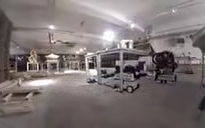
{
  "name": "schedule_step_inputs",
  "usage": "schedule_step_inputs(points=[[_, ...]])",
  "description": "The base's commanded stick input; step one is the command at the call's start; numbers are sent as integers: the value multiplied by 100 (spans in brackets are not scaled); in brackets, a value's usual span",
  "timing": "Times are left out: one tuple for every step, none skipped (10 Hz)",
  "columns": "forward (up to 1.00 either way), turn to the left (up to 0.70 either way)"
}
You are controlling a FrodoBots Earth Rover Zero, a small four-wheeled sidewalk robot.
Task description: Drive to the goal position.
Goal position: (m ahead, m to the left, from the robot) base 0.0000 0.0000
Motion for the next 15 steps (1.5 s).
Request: schedule_step_inputs(points=[[0,-45],[0,-45],[0,-45],[0,-45],[0,-45],[0,-45],[0,-42],[4,-10],[5,-5],[6,-3],[7,0],[13,0],[27,0],[45,0],[45,0]])
